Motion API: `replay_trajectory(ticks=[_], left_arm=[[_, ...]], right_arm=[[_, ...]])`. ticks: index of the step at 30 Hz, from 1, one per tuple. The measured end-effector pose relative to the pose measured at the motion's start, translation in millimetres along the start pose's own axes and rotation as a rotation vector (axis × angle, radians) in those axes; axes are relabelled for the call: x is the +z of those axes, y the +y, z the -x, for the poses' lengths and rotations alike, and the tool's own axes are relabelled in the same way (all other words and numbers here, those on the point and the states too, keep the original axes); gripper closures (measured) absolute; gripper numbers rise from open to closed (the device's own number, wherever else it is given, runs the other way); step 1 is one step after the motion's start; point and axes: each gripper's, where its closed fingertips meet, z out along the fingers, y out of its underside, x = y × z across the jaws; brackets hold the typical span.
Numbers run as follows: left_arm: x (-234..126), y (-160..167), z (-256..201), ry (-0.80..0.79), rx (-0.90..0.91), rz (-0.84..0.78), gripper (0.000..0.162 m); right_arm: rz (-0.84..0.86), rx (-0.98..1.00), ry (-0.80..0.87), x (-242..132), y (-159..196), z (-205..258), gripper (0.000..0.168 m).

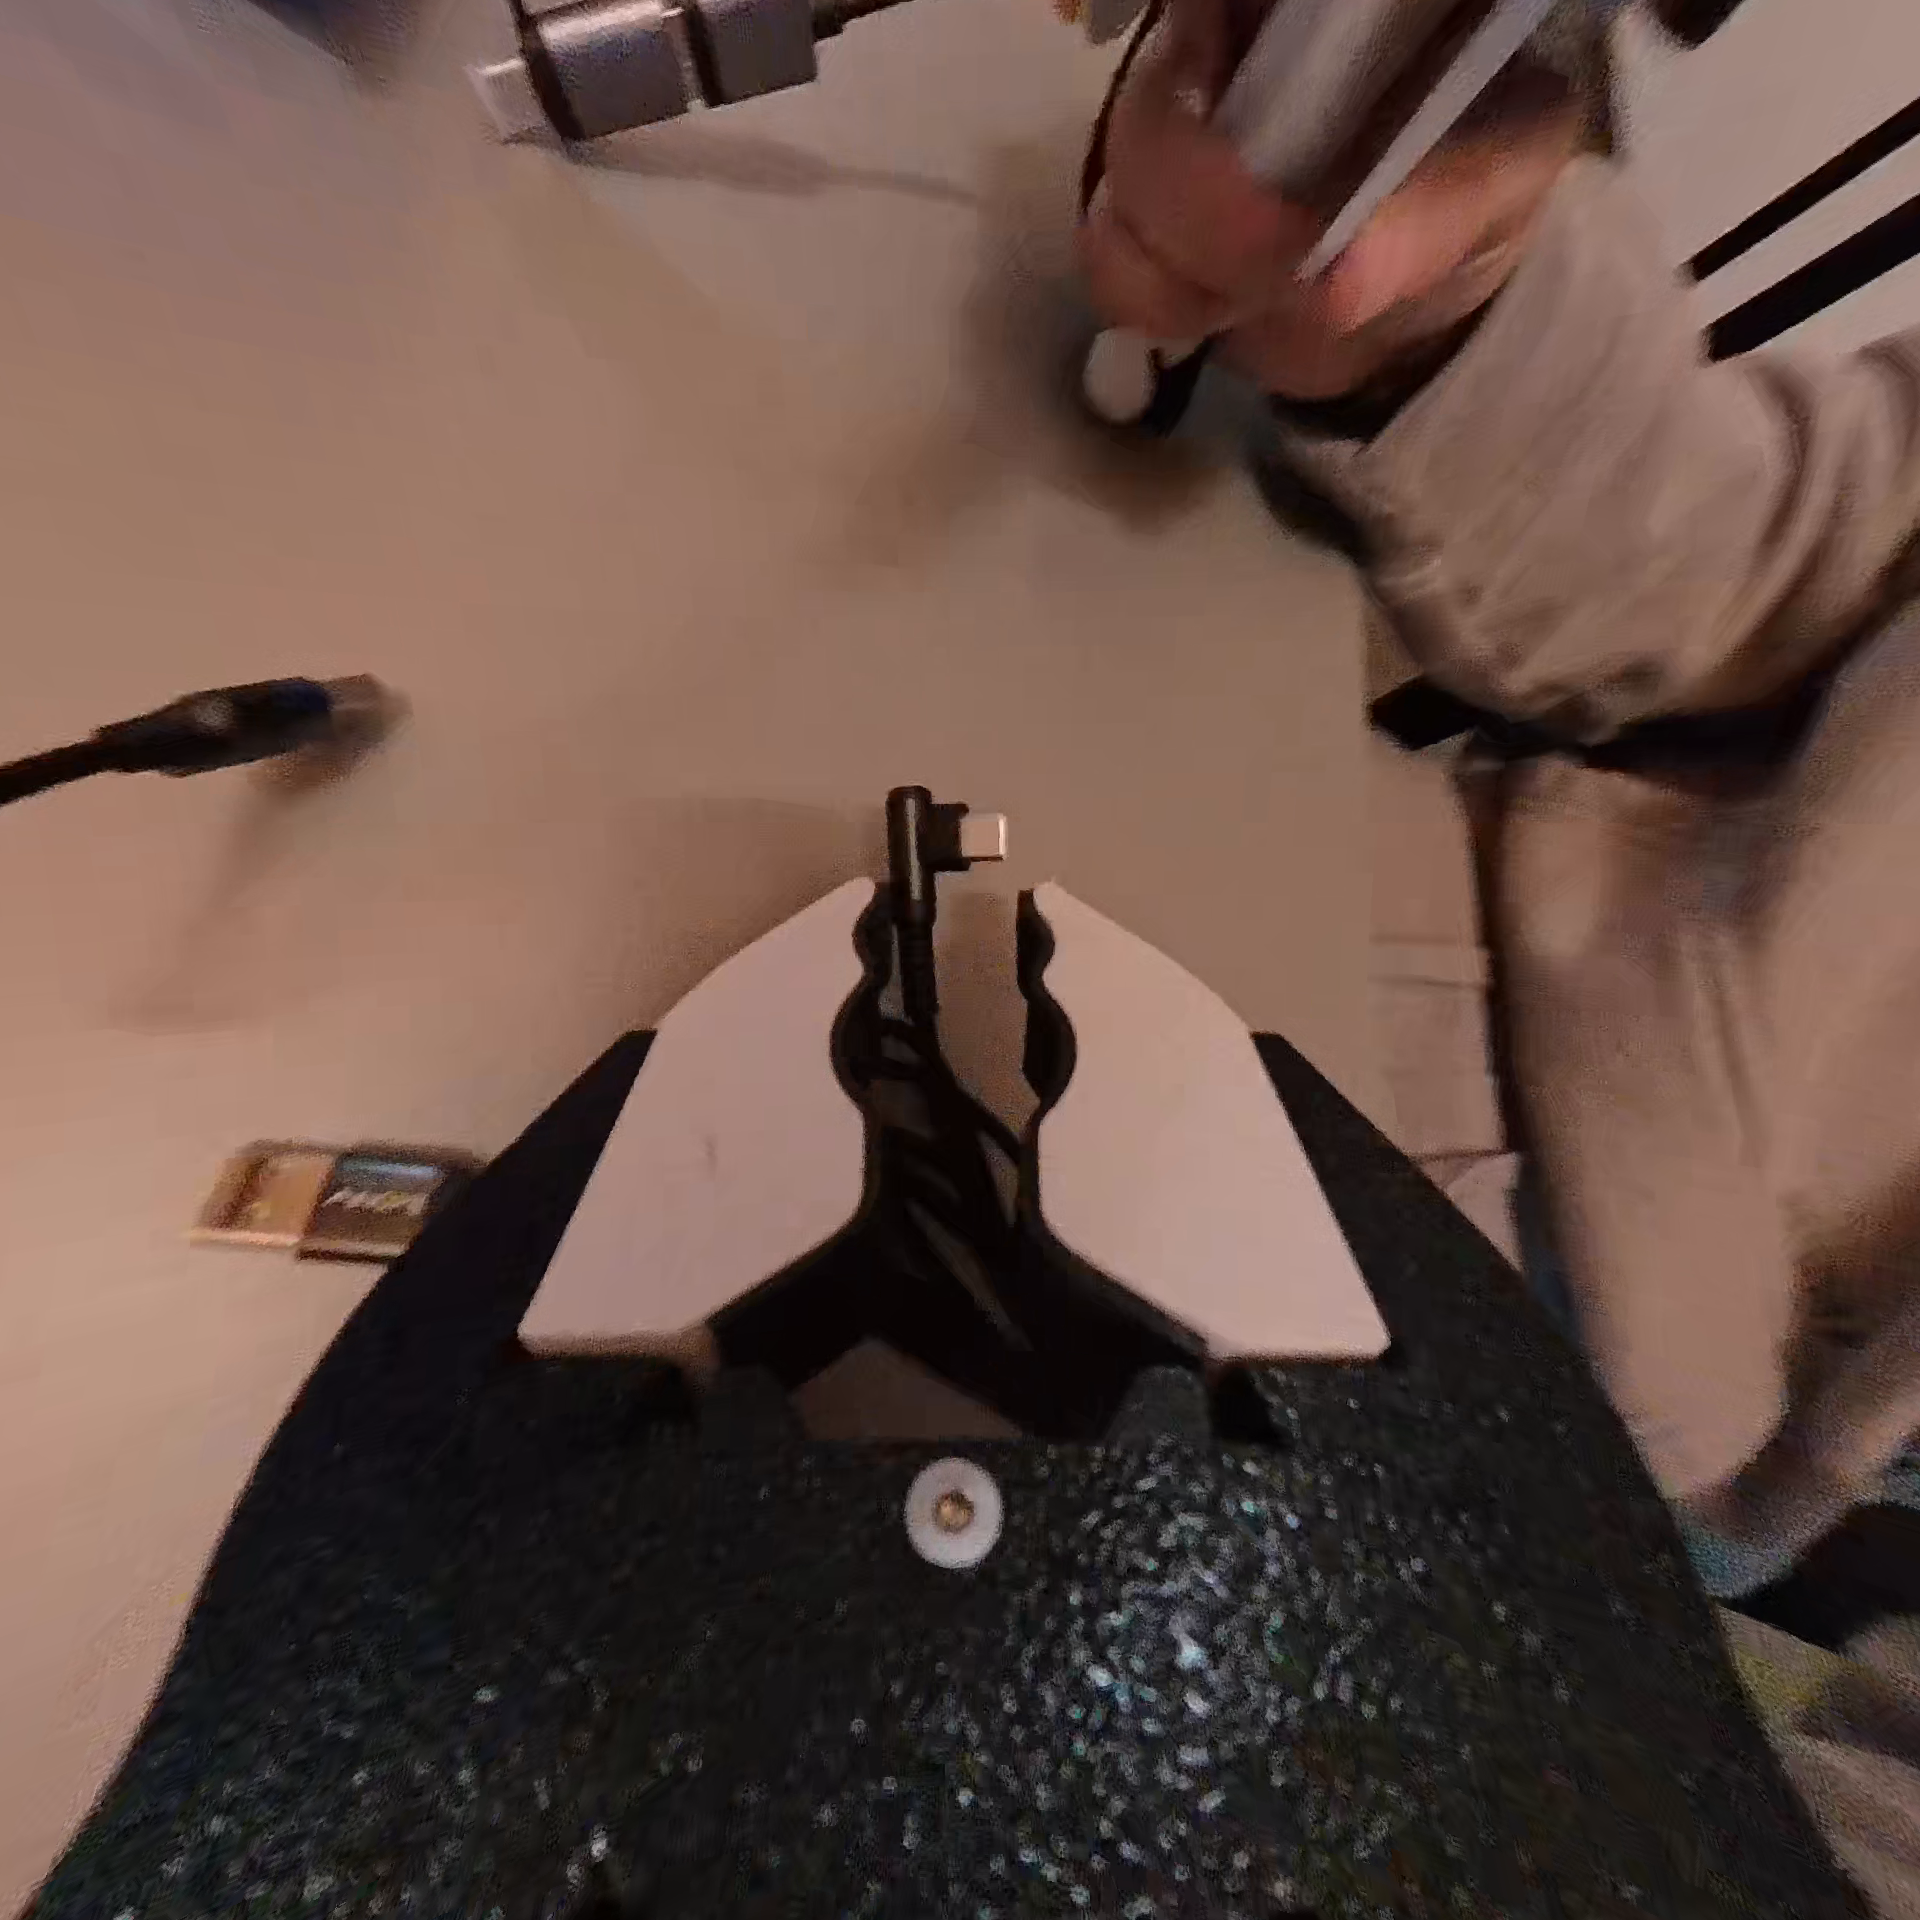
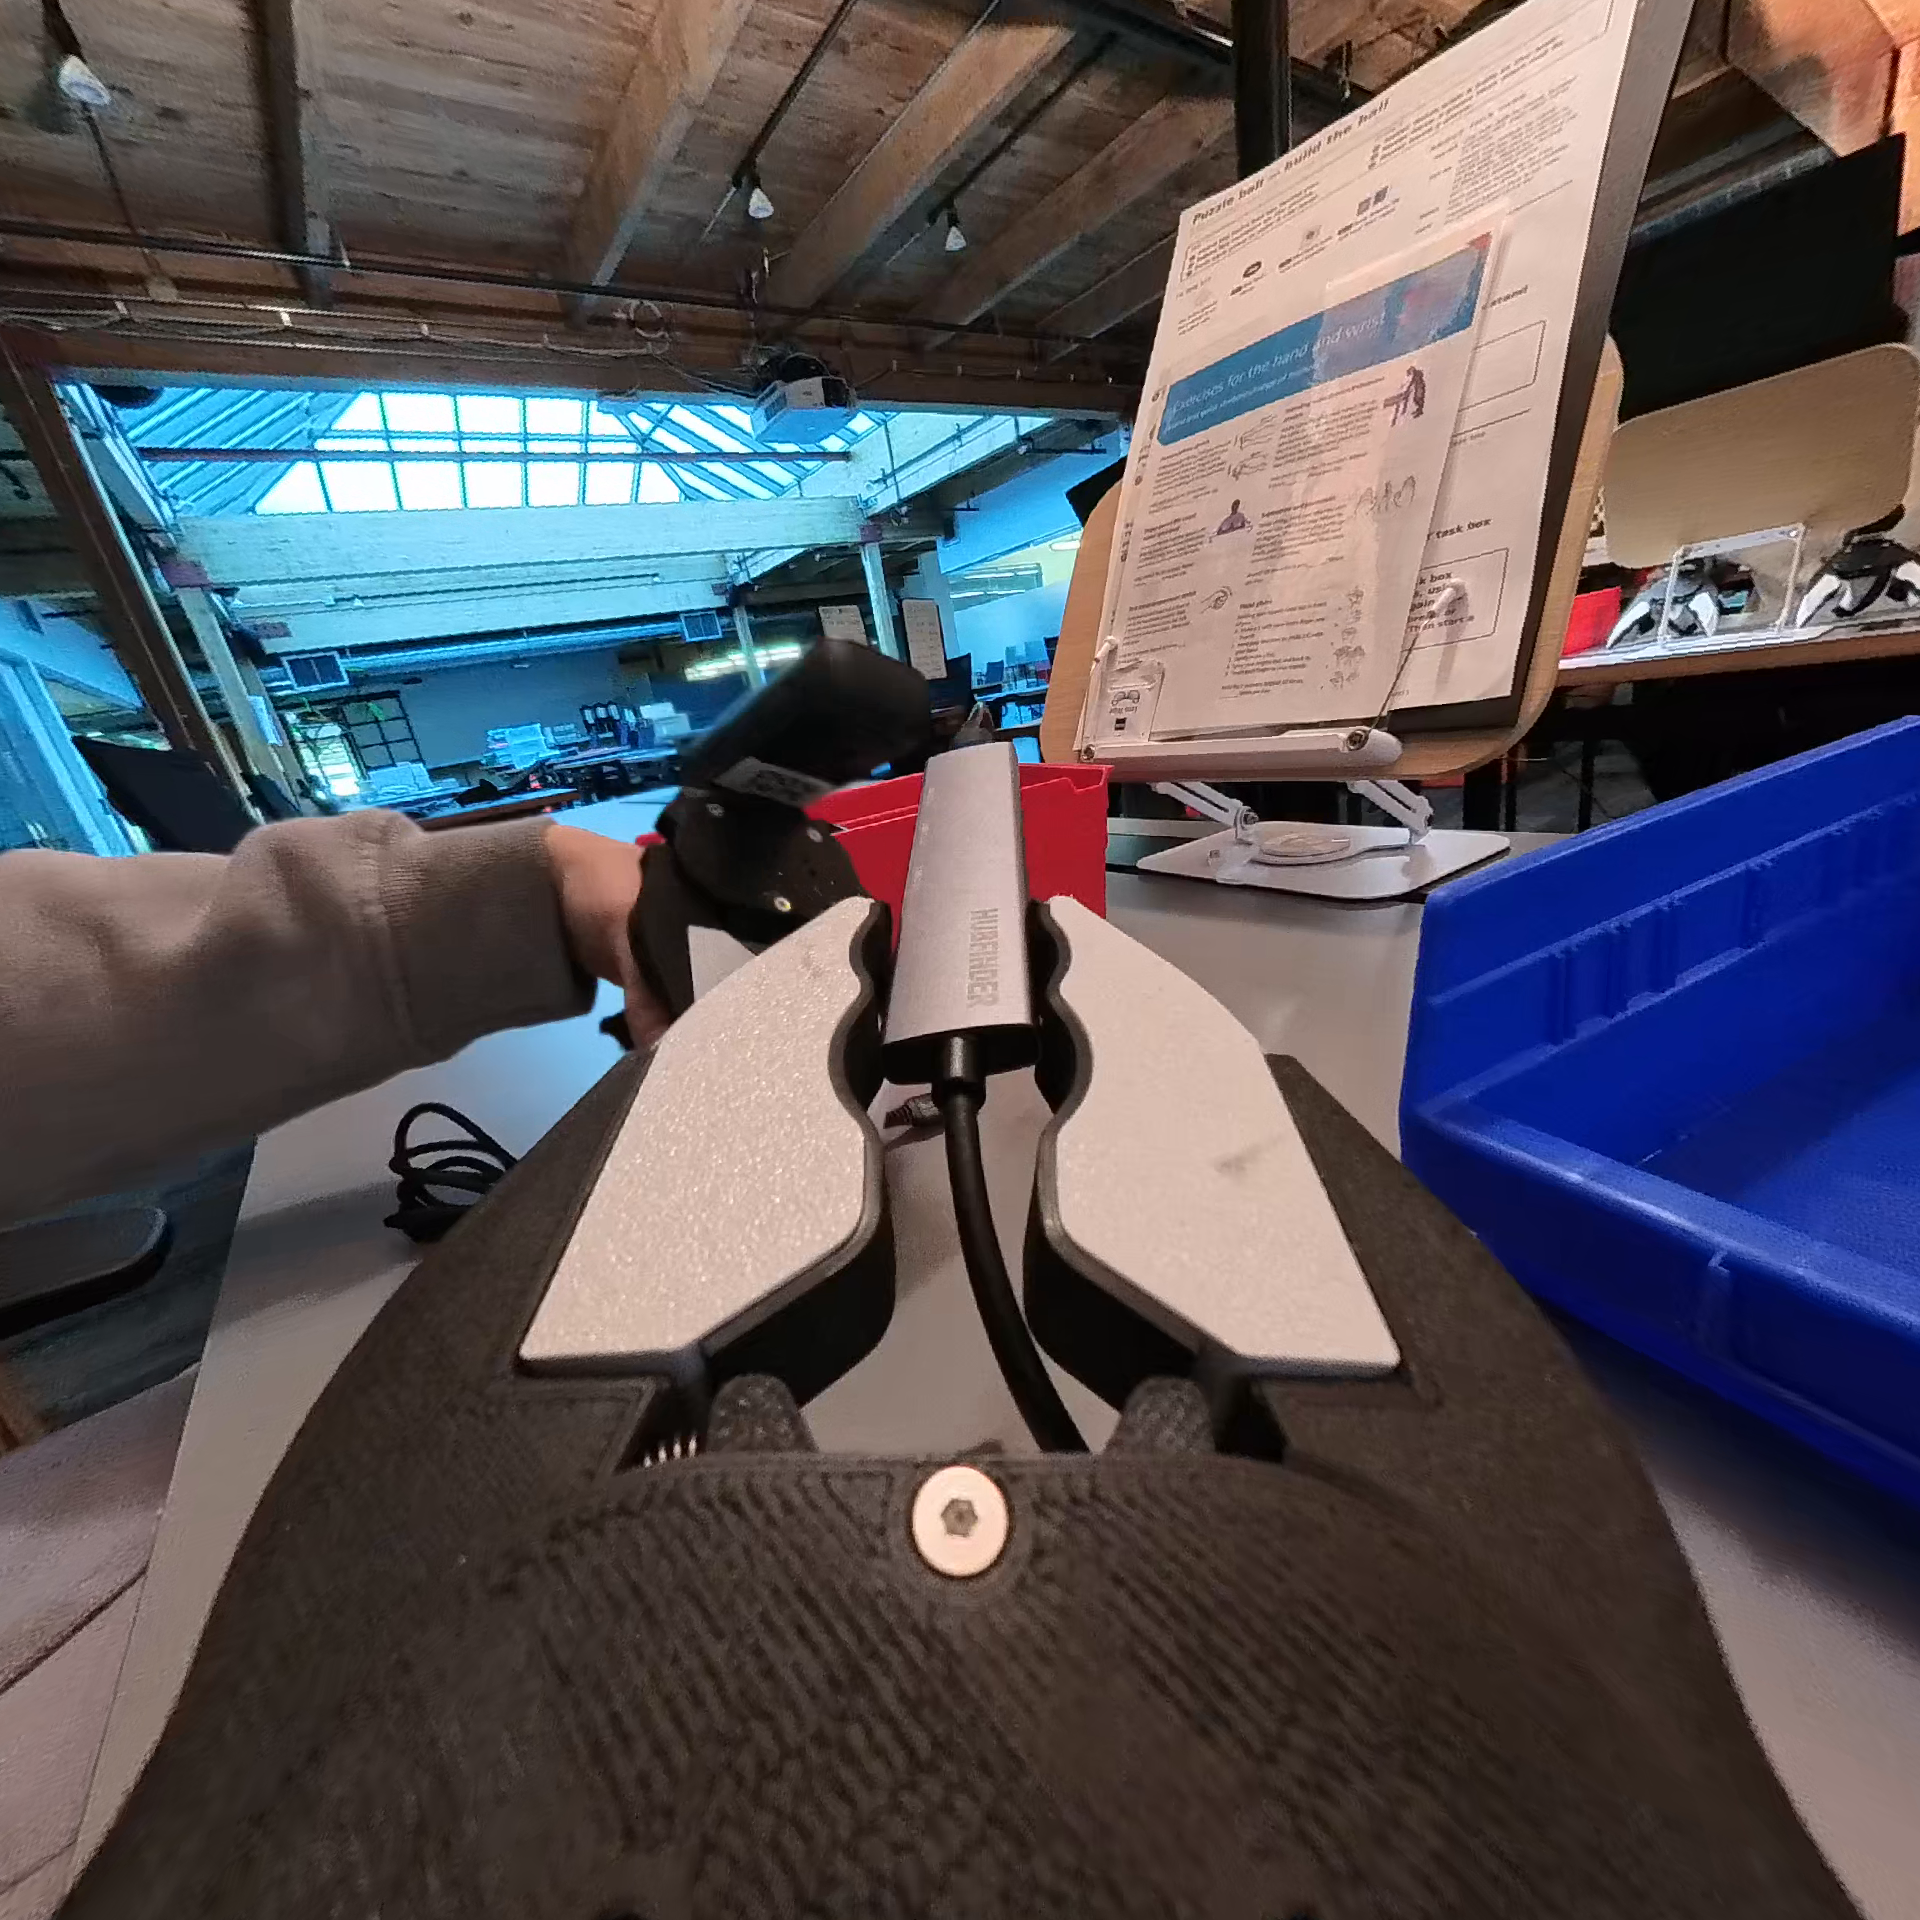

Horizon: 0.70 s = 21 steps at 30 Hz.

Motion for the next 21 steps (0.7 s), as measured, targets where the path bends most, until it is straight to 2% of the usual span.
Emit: replay_trajectory(ticks=[2, 4, 6, 9, 15, 21], left_arm=[[1.9, -7.6, -13.6, 0.177, -0.115, -0.067, 0.141], [3.0, -10.2, -13.3, 0.25, -0.197, -0.099, 0.141], [5.4, -6.8, -5.6, 0.239, -0.228, -0.103, 0.148], [6.4, -5.5, -6.9, 0.258, -0.229, -0.104, 0.148], [11.4, -0.2, -11.5, 0.264, -0.099, -0.036, 0.144], [17.5, 6.2, -10.2, 0.188, -0.028, 0.063, 0.154]], right_arm=[[0.003, 0.008, -0.007, 0.3, 0.3, -0.1, 0.143], [0.002, 0.007, -0.007, 0.3, 0.2, 0.0, 0.142], [0.004, 0.008, -0.011, 0.5, 0.4, 0.2, 0.143], [-0.002, 0.012, -0.013, 0.0, -0.4, -0.3, 0.143], [-0.013, 0.029, -0.017, -1.2, -1.8, -2.3, 0.142], [-0.003, 0.023, 0.007, -0.1, -0.6, -4.5, 0.143]])
